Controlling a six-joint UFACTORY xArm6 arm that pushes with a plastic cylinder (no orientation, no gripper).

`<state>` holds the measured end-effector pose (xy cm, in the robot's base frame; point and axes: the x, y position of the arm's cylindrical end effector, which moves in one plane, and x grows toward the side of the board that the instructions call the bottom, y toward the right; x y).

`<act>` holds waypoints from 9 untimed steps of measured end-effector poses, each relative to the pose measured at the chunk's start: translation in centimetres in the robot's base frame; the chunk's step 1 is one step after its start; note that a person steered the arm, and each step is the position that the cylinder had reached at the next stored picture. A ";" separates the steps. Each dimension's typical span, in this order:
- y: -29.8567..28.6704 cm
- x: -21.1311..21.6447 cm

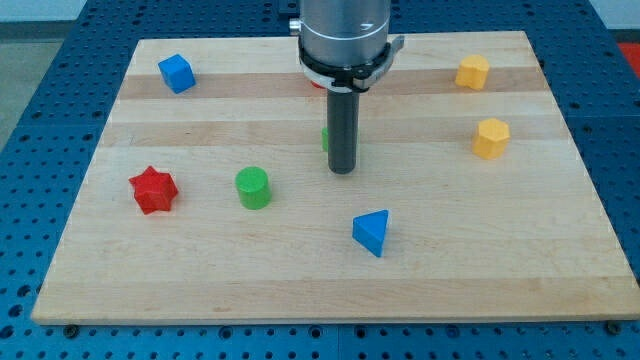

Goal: Move the blue triangle below the green star

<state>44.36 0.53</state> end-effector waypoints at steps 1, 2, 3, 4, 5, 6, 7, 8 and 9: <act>-0.1 0.0; 2.6 1.6; 6.3 3.5; 7.0 10.5; 6.9 11.9; 4.8 15.5; 3.9 14.8; 3.7 8.9; 3.7 0.3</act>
<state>44.62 4.22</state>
